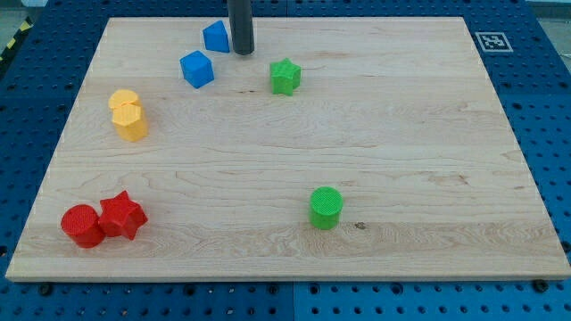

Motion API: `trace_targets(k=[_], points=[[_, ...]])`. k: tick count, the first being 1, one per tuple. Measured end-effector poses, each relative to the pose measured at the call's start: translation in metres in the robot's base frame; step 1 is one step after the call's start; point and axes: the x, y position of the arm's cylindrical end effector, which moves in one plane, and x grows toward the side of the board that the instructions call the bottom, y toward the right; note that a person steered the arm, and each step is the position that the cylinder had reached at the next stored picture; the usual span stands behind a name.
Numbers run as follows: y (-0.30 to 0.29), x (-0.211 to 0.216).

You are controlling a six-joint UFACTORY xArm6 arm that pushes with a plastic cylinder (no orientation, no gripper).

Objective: Move the blue blocks to the top left of the board

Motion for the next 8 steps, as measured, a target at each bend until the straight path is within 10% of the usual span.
trace_targets(k=[8], points=[[-0.071,-0.030]])
